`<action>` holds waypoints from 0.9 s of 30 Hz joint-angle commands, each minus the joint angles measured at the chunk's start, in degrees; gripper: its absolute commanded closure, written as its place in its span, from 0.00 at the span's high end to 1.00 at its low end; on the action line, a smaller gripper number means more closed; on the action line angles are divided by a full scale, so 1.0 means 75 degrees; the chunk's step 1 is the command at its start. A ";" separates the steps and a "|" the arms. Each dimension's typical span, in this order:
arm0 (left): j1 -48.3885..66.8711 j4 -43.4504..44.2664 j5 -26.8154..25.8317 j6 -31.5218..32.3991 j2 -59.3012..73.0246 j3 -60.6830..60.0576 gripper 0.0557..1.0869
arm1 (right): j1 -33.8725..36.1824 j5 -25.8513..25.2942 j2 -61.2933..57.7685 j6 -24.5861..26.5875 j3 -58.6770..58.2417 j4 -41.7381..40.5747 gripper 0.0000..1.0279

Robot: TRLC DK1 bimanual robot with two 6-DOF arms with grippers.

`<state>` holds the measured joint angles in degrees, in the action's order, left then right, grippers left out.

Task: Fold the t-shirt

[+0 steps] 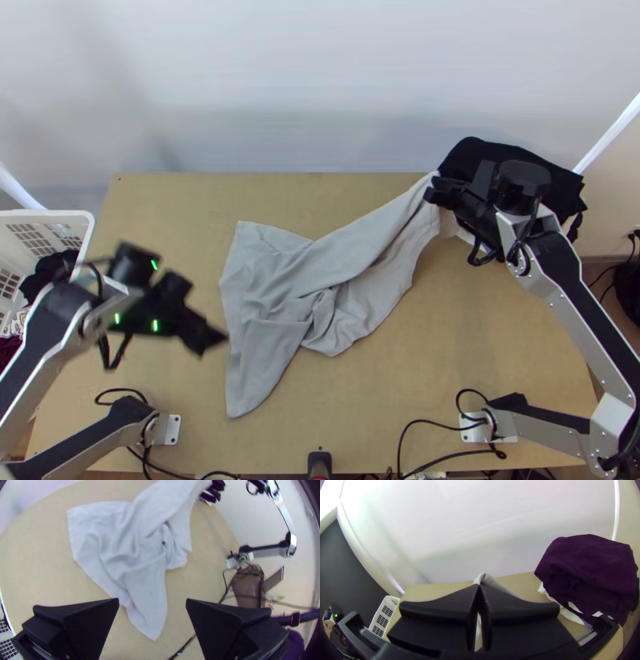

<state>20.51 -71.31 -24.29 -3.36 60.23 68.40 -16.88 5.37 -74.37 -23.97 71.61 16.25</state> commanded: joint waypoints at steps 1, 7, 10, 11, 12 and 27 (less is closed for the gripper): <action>-0.0637 0.0402 0.0087 -0.0150 0.0794 0.0466 0.95 | -0.0163 -0.0118 -0.0139 -0.0004 -0.0115 -0.0175 0.03; -0.1399 0.1504 0.0122 0.0576 0.2259 0.1099 0.86 | -0.0385 -0.0235 -0.0174 -0.0144 -0.0103 -0.0327 0.03; -0.1563 0.2043 0.0122 0.0834 0.2962 0.1333 0.86 | -0.0432 -0.0258 -0.0233 -0.0191 -0.0056 -0.0350 0.03; -0.1575 0.2230 0.0122 0.0951 0.3185 0.1380 0.86 | -0.0444 -0.0282 -0.0256 -0.0203 -0.0033 -0.0362 0.03; -0.1598 0.2406 0.0134 0.1010 0.3372 0.1415 0.86 | -0.0456 -0.0282 -0.0268 -0.0226 -0.0021 -0.0386 0.03; -0.1962 0.3742 0.0474 0.1209 0.5821 0.2563 0.72 | -0.0620 -0.0305 -0.0397 -0.0390 -0.0033 -0.0514 0.03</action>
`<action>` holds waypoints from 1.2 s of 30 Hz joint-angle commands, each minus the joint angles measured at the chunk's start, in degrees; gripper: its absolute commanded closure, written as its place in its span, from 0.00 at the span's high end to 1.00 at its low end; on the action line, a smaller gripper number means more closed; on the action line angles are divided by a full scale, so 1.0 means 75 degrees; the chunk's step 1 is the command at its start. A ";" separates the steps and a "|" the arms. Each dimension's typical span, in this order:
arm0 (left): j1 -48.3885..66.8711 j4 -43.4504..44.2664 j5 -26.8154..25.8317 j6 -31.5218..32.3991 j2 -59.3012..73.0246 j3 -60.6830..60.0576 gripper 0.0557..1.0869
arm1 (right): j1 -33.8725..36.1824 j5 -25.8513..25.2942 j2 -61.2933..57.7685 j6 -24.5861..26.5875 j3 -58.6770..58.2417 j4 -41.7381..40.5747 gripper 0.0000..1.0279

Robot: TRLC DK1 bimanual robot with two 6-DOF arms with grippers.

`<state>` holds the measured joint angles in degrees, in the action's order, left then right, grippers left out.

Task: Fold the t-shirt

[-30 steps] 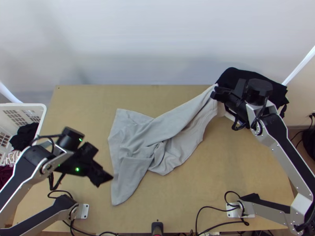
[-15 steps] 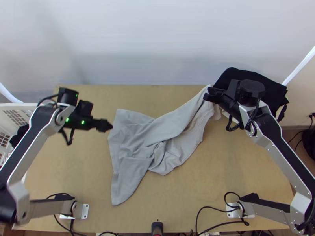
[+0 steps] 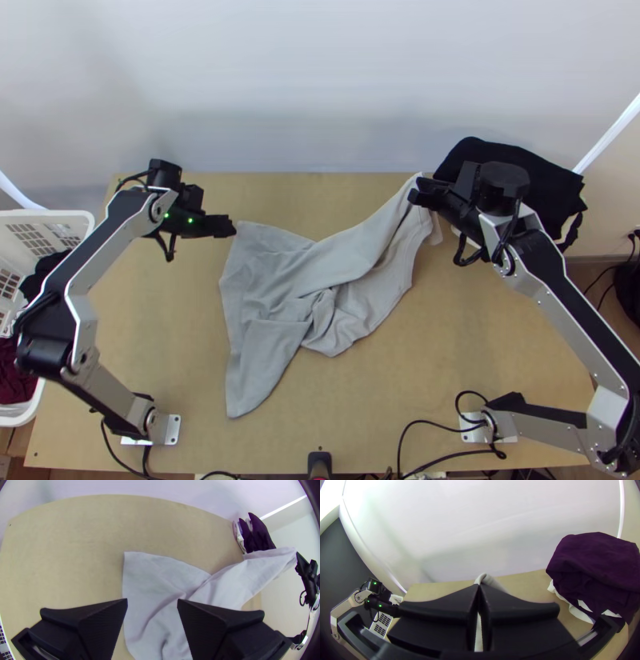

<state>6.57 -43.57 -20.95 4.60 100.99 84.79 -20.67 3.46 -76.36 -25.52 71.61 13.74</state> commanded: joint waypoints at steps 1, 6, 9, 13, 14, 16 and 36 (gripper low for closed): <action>-0.0126 0.0044 0.0028 0.0148 0.0503 0.0471 0.72 | -0.0127 -0.0052 -0.0155 -0.0207 -0.0033 -0.0203 0.03; -0.0208 0.0067 0.0039 0.0125 0.1136 0.0893 0.72 | -0.0151 -0.0052 -0.0260 -0.0230 -0.0045 -0.0343 0.03; -0.0219 0.0091 0.0063 0.0125 0.1453 0.1128 0.72 | -0.0163 -0.0052 -0.0319 -0.0277 -0.0021 -0.0390 0.03; -0.0208 0.0138 0.0075 0.0101 0.1863 0.1409 0.72 | -0.0174 -0.0052 -0.0354 -0.0277 -0.0045 -0.0472 0.03; -0.0208 0.0149 0.0075 0.0101 0.1980 0.1479 0.72 | -0.0163 -0.0052 -0.0378 -0.0277 -0.0045 -0.0484 0.03; -0.0196 0.0149 0.0075 0.0113 0.2179 0.1643 0.72 | -0.0163 -0.0052 -0.0401 -0.0277 -0.0045 -0.0519 0.03; 0.0331 0.0313 0.0274 -0.0121 0.2976 0.1831 0.35 | -0.0163 -0.0052 -0.0671 -0.0277 0.0026 -0.0765 0.03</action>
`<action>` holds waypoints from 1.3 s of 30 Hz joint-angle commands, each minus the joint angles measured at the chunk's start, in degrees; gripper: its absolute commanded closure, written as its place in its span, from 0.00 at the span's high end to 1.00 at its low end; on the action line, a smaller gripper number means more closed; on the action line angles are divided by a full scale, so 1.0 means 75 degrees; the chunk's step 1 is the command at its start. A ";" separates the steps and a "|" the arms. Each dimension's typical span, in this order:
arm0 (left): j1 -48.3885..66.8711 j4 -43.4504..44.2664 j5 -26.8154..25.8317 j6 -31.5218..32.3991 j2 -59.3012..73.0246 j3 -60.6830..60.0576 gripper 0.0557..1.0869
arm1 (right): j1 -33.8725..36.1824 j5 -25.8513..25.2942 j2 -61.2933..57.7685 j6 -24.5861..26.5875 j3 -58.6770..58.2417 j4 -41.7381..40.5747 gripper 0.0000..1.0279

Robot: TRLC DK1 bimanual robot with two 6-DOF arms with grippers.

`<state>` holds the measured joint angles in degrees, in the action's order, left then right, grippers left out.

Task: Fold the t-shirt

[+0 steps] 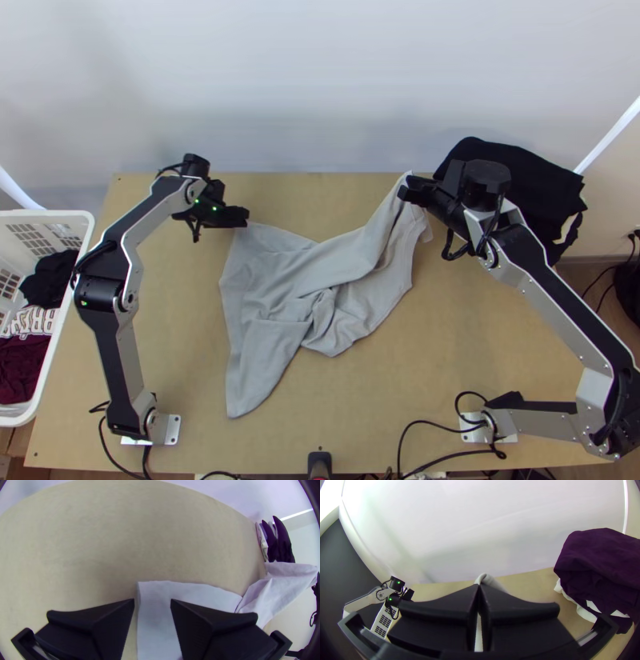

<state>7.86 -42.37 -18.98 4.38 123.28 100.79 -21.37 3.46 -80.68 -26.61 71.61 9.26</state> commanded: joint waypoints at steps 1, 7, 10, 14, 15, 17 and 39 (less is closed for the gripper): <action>0.0195 0.0341 0.0012 -0.0092 -0.0078 -0.0443 0.25 | -0.0069 -0.0052 -0.0094 -0.0143 0.0026 -0.0156 0.03; 0.0195 0.0786 0.0012 -0.0092 -0.0360 -0.0935 0.04 | -0.0058 -0.0063 0.0012 -0.0143 0.0002 -0.0144 0.03; -0.0005 0.0786 0.0023 0.0049 -0.0618 -0.0900 0.04 | -0.0058 -0.0075 0.0059 -0.0143 -0.0010 -0.0086 0.03; -0.0251 0.0774 0.0140 0.0306 -0.1309 -0.0795 0.04 | -0.0058 -0.0087 0.0141 -0.0143 -0.0068 -0.0074 0.03; -0.0298 0.0739 0.0176 0.0365 -0.1520 -0.0748 0.04 | -0.0058 -0.0099 0.0153 -0.0143 -0.0080 -0.0062 0.03; -0.0380 0.0692 0.0187 0.0517 -0.1930 -0.0642 0.04 | -0.0046 -0.0099 0.0188 -0.0143 -0.0080 -0.0062 0.03; -0.1423 -0.0046 0.0867 0.1197 -0.4309 0.2205 0.03 | 0.1419 -0.0157 0.0281 0.1275 0.2135 -0.0590 0.03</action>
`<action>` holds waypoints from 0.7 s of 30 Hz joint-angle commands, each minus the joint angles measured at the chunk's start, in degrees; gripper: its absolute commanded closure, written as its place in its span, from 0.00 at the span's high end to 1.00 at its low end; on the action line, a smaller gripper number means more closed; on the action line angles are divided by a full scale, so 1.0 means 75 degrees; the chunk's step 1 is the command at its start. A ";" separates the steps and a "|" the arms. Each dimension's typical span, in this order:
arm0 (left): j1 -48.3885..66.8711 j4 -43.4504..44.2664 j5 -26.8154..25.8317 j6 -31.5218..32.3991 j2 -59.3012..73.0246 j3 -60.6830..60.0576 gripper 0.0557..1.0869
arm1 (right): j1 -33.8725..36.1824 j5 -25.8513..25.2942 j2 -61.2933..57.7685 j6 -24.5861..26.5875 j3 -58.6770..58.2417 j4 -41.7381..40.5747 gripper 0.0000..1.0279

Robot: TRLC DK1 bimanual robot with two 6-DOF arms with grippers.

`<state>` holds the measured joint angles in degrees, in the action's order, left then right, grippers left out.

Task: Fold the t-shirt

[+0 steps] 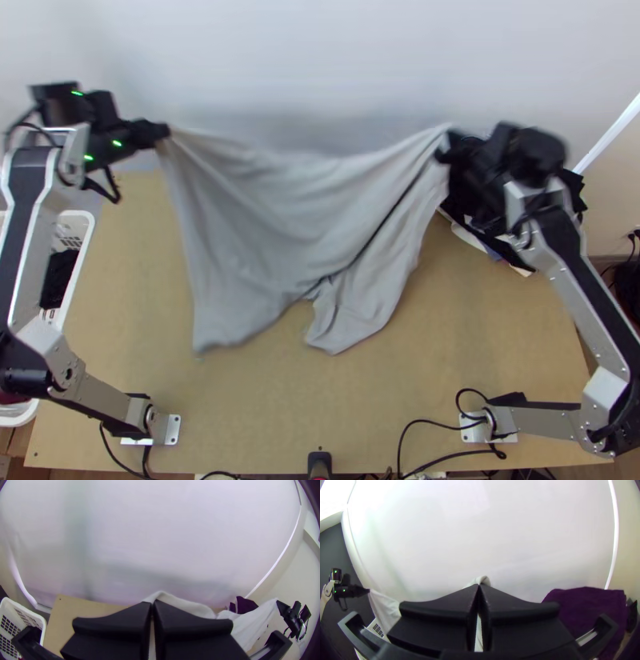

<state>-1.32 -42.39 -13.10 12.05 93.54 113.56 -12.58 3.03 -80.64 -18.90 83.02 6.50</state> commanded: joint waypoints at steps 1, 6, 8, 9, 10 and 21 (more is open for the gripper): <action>-0.0269 -0.0067 0.0083 0.0186 -0.0378 0.0632 0.03 | 0.0341 -0.0099 0.0299 0.0258 0.0754 -0.0281 0.03; -0.0468 0.0015 0.0411 0.0338 -0.0800 0.1113 0.03 | 0.0447 -0.0193 0.0826 0.0457 0.0637 -0.1617 0.03; -0.0468 0.0144 0.0458 0.0420 -0.1093 0.1160 0.03 | 0.0447 -0.0204 0.1119 0.0527 0.0555 -0.2062 0.03; -0.0456 0.0168 0.0505 0.0467 -0.1268 0.1183 0.03 | 0.0412 -0.0193 0.1283 0.0609 0.0567 -0.2109 0.03; -0.0410 0.0168 0.0622 0.0467 -0.1433 0.1195 0.03 | 0.0365 -0.0193 0.1447 0.0691 0.0590 -0.2121 0.03; -0.0304 0.0074 0.1044 0.0561 -0.3143 0.1312 0.03 | -0.0116 -0.0087 0.4049 0.1535 -0.0335 -0.1887 0.03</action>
<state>-3.33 -42.35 -6.37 15.05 73.10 121.86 -13.39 2.52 -55.31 -8.99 83.33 -7.07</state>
